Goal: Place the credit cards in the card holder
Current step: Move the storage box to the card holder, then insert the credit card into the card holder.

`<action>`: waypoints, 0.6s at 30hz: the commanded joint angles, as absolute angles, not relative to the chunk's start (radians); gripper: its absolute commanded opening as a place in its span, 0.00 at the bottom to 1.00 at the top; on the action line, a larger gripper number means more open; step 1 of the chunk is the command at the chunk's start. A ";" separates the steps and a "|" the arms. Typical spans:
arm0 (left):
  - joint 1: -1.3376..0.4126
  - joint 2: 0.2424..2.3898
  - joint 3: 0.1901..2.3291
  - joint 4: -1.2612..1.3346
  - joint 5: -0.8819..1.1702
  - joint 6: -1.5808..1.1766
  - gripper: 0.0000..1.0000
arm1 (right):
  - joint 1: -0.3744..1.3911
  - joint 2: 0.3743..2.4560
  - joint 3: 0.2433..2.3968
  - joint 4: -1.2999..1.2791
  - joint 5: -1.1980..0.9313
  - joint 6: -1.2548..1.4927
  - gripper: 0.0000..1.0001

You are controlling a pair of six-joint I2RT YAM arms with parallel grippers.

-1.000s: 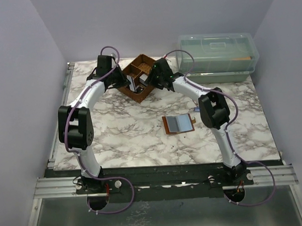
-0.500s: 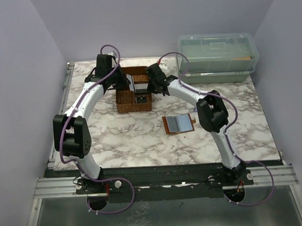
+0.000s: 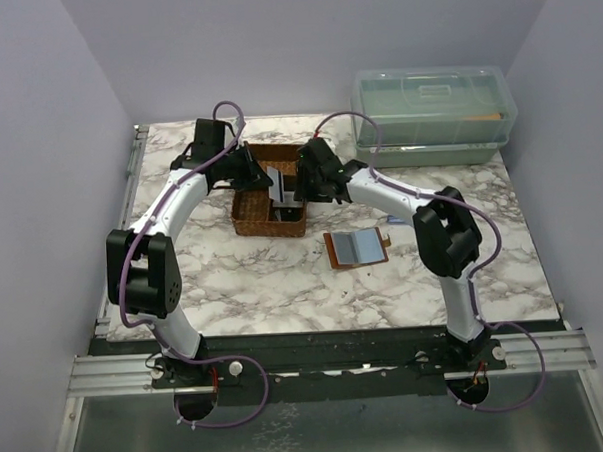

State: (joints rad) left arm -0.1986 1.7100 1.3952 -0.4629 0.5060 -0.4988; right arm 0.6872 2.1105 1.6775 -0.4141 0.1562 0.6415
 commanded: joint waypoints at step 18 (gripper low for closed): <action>-0.197 1.621 1.355 -0.506 0.620 -0.418 0.00 | 0.695 1.901 1.438 0.036 -0.296 0.564 0.94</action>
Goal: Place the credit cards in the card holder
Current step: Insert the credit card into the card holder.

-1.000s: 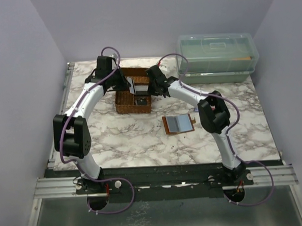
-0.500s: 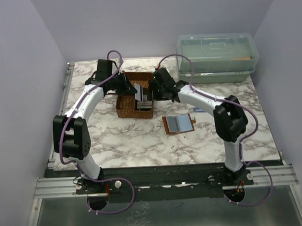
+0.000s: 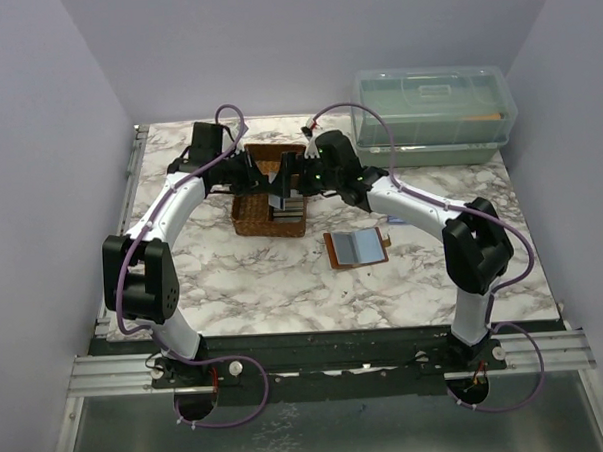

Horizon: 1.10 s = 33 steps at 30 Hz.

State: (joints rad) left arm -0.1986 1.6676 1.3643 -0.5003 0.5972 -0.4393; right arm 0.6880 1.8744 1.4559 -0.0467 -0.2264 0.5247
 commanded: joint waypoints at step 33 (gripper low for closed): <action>-0.175 1.648 1.402 -0.557 0.618 -0.435 0.00 | 0.693 1.944 1.367 0.061 -0.256 0.602 0.60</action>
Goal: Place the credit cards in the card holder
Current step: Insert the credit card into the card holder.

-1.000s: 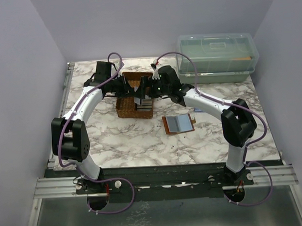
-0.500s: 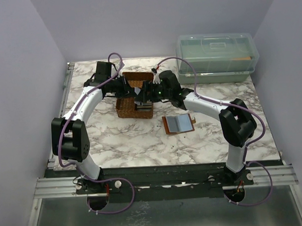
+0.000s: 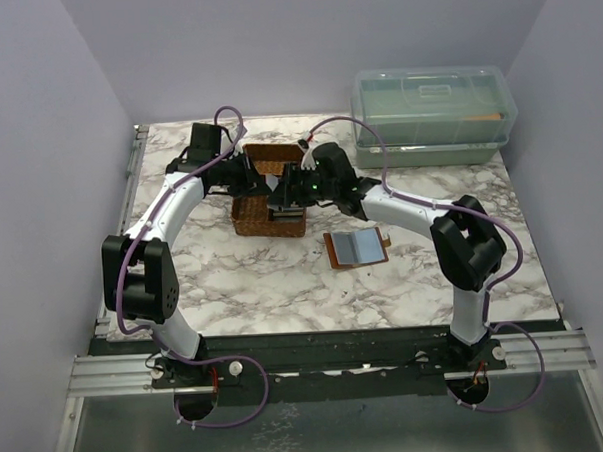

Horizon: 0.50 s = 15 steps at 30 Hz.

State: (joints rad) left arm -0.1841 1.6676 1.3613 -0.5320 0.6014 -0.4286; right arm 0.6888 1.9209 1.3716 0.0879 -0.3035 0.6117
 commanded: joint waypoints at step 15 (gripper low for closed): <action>-0.169 1.653 1.396 -0.575 0.587 -0.425 0.00 | 0.661 1.936 1.321 0.122 -0.318 0.646 0.36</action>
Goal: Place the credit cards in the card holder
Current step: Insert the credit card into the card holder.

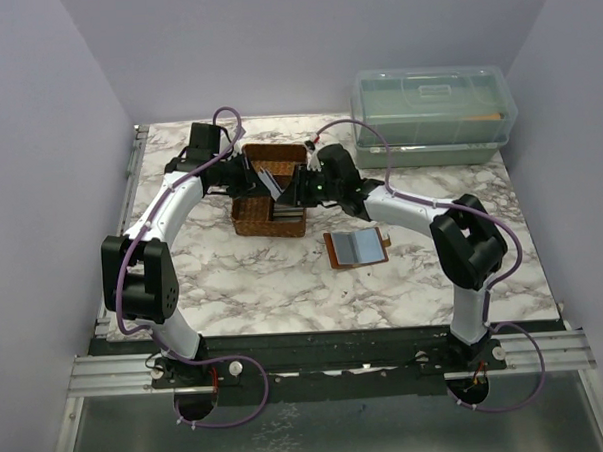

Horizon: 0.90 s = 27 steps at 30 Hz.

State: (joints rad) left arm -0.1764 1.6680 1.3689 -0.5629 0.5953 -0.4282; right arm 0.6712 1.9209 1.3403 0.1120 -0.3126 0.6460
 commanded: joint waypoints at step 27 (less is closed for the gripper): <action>-0.169 1.628 1.356 -0.558 0.537 -0.502 0.00 | 0.733 1.825 1.239 0.210 -0.159 0.298 0.81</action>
State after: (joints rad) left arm -0.1761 1.6566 1.3621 -0.5659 0.5690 -0.4511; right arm 0.6735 1.8702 1.2476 0.1787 -0.3180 0.4667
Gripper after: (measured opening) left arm 0.017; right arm 0.802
